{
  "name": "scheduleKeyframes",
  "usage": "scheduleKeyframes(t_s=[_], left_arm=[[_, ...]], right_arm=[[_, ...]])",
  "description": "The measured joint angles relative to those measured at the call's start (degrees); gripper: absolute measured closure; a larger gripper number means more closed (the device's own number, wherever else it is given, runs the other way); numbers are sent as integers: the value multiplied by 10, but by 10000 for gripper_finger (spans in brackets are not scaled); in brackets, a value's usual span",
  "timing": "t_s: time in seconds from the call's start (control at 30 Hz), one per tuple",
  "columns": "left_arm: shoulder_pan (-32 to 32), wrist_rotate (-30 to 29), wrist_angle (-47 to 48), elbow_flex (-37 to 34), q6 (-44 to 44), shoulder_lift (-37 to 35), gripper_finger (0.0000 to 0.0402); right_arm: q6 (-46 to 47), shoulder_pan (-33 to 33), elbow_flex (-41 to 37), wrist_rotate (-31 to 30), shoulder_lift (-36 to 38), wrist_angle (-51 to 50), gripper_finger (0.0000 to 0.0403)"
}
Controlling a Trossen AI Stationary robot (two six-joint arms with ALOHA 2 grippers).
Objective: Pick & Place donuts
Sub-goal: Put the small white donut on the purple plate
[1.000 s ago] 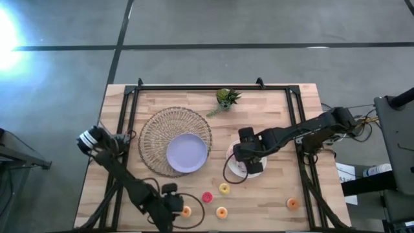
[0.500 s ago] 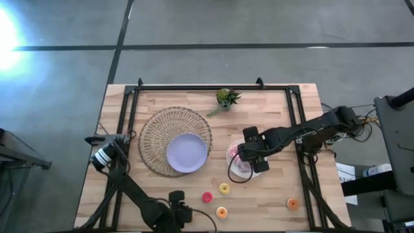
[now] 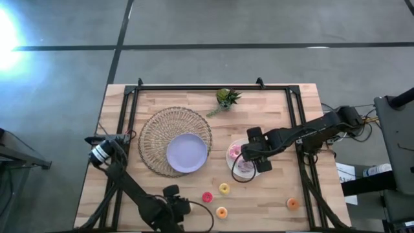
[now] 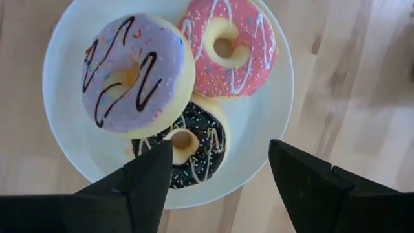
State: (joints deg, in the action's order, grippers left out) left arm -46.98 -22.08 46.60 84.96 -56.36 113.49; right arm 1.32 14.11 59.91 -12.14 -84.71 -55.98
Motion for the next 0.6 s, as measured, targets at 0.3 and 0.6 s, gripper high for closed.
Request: scheduleKeyframes(t_s=[0.3,0.6], left_arm=[[-5,32,-103,-9,59,-21,262],[-1,6,-66,-19,81,-3,262]], right_arm=[[2,0,-4,1,0,27,154],[16,0,-15,1,0,26,154]])
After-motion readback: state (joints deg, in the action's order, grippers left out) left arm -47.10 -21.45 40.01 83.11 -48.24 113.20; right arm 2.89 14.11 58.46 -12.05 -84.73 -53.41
